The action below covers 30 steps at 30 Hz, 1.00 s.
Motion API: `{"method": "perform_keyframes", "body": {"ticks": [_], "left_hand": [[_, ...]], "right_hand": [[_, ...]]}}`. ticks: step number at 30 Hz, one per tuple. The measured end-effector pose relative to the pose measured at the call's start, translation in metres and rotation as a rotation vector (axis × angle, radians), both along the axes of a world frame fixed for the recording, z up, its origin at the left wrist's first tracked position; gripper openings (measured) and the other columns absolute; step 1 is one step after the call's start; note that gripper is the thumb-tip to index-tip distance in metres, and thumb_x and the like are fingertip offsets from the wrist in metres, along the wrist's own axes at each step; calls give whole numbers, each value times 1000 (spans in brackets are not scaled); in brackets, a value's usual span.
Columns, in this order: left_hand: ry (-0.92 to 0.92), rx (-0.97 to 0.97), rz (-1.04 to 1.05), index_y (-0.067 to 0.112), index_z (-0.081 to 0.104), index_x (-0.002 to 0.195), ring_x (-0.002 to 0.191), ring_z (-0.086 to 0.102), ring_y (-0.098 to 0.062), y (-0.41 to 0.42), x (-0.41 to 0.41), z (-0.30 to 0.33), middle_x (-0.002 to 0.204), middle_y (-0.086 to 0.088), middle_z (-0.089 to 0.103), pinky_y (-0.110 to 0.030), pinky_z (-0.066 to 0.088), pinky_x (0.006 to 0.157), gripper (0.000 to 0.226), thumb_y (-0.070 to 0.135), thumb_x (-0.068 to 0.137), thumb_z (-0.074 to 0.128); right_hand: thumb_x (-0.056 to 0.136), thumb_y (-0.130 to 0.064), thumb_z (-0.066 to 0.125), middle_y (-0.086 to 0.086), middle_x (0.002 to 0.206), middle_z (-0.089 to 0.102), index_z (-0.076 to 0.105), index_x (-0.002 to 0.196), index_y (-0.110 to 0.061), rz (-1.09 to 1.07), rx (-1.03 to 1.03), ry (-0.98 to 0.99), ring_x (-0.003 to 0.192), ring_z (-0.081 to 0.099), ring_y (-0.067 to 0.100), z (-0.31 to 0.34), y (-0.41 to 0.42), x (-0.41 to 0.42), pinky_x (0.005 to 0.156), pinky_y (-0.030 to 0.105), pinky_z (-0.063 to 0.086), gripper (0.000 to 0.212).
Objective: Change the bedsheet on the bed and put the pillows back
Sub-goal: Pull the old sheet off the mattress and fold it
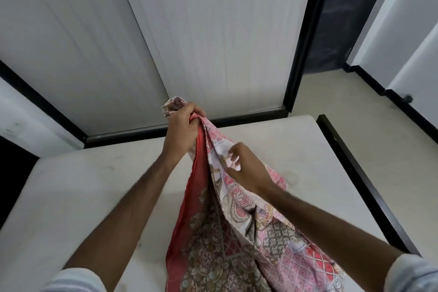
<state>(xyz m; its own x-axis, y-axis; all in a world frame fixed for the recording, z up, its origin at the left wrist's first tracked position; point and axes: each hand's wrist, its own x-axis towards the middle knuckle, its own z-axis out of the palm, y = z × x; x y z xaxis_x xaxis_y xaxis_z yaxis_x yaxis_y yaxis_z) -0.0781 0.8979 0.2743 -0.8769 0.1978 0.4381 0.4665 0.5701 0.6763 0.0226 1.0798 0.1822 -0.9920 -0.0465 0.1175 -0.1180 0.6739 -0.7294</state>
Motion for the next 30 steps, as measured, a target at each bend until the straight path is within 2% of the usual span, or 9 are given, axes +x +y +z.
{"method": "perform_keyframes", "body": {"ticks": [4, 8, 11, 14, 16, 20, 25, 27, 30], "left_hand": [[19, 27, 37, 5, 59, 84, 79, 58, 2, 7, -1, -1, 80, 13, 59, -12, 44, 74, 25, -18, 78, 51], [30, 2, 25, 6, 58, 84, 78, 57, 2, 12, -1, -1, 80, 13, 58, -9, 42, 73, 25, -19, 79, 52], [18, -16, 50, 5, 60, 86, 78, 56, 5, 16, 0, -2, 81, 14, 58, -7, 39, 71, 24, -17, 81, 52], [24, -5, 83, 4, 60, 87, 78, 57, 6, 20, 1, -3, 81, 15, 58, -8, 41, 70, 22, -16, 81, 53], [24, 10, 99, 3, 60, 87, 78, 57, 6, 23, 1, -2, 81, 16, 58, -10, 43, 71, 22, -16, 81, 52], [29, 6, 101, 7, 59, 86, 78, 58, 0, 28, 1, -2, 81, 11, 61, -21, 48, 74, 24, -15, 80, 53], [41, -17, 93, 13, 57, 84, 80, 62, -14, 29, 2, -1, 82, 3, 63, -29, 51, 75, 28, -14, 79, 51], [44, -1, 123, 15, 57, 84, 80, 63, -17, 25, -1, -1, 82, 2, 63, -35, 51, 76, 30, -13, 76, 50], [39, 28, 177, 14, 59, 83, 81, 65, -23, 18, -6, -3, 83, -5, 66, -43, 54, 78, 29, -11, 73, 50]], "right_hand": [[87, -27, 71, -2, 115, 58, 50, 118, -16, -67, -14, -54, 101, 57, 17, -33, -2, 5, 74, 29, 47, 39], [82, -34, 76, 3, 128, 47, 44, 135, -14, -143, -58, -35, 113, 47, 18, -44, 5, -5, 92, 32, 45, 66], [81, -33, 78, 3, 136, 44, 38, 143, -15, -91, -35, -8, 114, 49, 18, -35, 11, -15, 86, 28, 47, 75], [84, -34, 76, 1, 127, 46, 36, 132, -14, -26, -24, -7, 95, 59, 16, -27, 14, -16, 55, 20, 45, 66], [87, -38, 71, -1, 109, 50, 34, 119, -15, -7, 12, -35, 74, 56, 14, -35, 15, -9, 46, 24, 42, 54], [88, -31, 70, -4, 104, 48, 38, 114, -18, -26, 155, -168, 80, 50, 12, -77, 13, 10, 54, 18, 33, 43], [96, -27, 61, -1, 110, 60, 60, 113, -17, -142, 72, -223, 95, 59, 17, -113, 28, 15, 76, 30, 52, 19], [97, -26, 61, -2, 101, 64, 59, 102, -21, -144, -1, -213, 88, 61, 15, -109, 38, 20, 72, 29, 51, 7], [100, -22, 58, -4, 84, 59, 46, 94, -22, -118, -107, -150, 71, 54, 12, -95, 56, 39, 58, 25, 40, 14]]}}
